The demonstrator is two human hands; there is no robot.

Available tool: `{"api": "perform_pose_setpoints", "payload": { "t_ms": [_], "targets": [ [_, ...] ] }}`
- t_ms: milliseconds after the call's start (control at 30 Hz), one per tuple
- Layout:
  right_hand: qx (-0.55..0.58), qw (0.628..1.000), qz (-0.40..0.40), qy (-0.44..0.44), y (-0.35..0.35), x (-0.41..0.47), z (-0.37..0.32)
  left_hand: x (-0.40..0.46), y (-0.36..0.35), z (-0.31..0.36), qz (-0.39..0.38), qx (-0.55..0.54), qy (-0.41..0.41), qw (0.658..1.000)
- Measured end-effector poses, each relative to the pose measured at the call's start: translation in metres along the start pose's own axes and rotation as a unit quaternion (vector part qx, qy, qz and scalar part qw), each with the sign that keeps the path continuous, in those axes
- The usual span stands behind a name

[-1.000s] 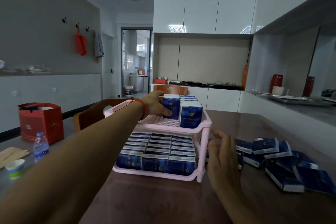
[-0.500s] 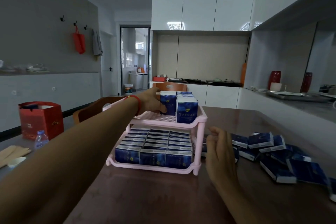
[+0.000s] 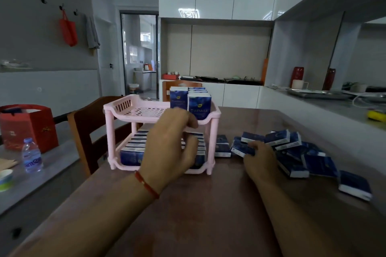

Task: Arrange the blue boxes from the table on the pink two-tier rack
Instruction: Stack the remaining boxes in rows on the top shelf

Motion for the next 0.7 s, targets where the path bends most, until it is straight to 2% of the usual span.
{"api": "perform_pose_setpoints", "payload": {
  "t_ms": [133,233,500,567,700],
  "targets": [
    [-0.144,0.987,-0.035,0.065,-0.018,-0.004,-0.006,-0.023,-0.061,0.029,-0.128,-0.038,-0.022,0.991],
    [-0.147,0.986,-0.027,0.068,-0.020,0.000,-0.002,-0.042,-0.091,0.029,-0.168,-0.073,0.017,0.983],
    [0.049,0.999,0.001,-0.011,0.007,0.002,0.001,-0.066,-0.098,0.010,-0.195,-0.148,0.120,0.962],
    [0.120,0.991,-0.035,-0.038,0.016,-0.002,-0.004,-0.066,-0.097,0.003,-0.179,-0.168,0.146,0.958],
    [0.201,0.960,-0.192,-0.024,0.029,-0.014,-0.014,-0.072,-0.097,-0.011,-0.159,-0.188,0.205,0.947]
  ]
}}
Point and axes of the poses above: each hand's wrist, its own x-axis towards the middle knuckle, its own y-axis out of the back of the hand, z = x × y, the point moved 7 cm from there along x, towards the middle knuckle, and after that the axes turned 10 degrees about -y, right-handed, at the moved point
